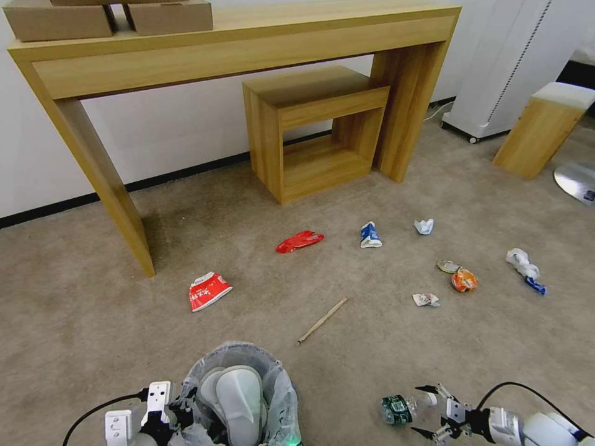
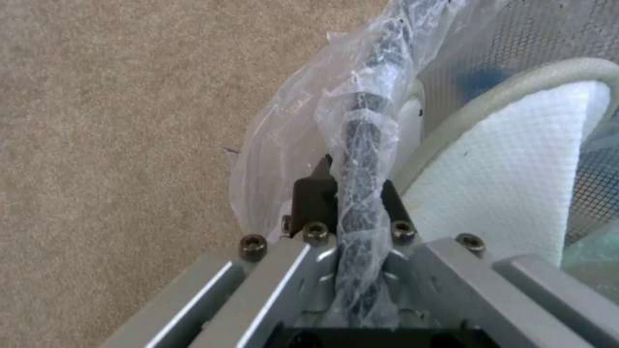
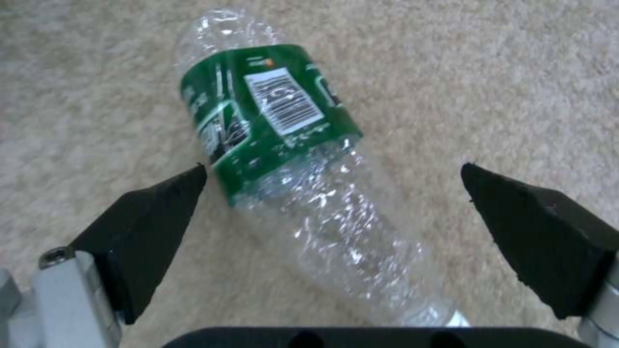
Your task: Pick up the trash bin and place the garbage on the floor into it.
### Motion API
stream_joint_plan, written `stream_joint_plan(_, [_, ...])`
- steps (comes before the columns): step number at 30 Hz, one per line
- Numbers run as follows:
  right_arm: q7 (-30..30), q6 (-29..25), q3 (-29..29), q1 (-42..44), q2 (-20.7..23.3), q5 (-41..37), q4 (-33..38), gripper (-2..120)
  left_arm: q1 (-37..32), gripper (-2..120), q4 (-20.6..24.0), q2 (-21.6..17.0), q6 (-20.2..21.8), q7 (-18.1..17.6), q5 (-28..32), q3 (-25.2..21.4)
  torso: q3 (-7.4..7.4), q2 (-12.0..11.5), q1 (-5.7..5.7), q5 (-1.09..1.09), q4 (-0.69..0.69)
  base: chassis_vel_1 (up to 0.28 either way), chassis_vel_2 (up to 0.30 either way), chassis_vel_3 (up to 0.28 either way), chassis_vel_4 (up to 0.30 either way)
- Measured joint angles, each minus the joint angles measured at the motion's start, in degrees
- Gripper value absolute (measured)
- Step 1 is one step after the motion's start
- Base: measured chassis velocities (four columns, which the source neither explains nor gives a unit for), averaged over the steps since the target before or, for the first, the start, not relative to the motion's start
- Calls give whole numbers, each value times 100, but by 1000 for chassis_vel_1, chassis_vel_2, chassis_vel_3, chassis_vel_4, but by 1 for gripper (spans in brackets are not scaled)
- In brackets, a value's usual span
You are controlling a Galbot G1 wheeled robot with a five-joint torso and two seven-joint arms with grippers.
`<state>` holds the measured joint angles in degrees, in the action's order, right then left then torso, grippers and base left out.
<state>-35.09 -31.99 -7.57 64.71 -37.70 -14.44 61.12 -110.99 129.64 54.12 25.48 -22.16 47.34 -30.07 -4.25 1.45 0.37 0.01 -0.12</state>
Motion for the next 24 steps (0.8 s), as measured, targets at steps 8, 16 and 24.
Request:
stream_joint_plan(8, [-15,-10,-112,-180,-157,-46,-161,100,21,0,-39,-27,-2,10,0,23,0,0,0,-1,0,0,0,0,0])
stream_joint_plan(16, [-16,-7,-307,-378,-324,-59,-312,100,27,0,-62,-41,-4,12,-14,72,0,0,0,-1,0,0,0,0,0])
stream_joint_plan(24, [-20,-10,-430,-433,-476,-63,-452,100,33,0,-87,-57,-26,12,-28,97,0,0,0,-1,0,0,0,0,0])
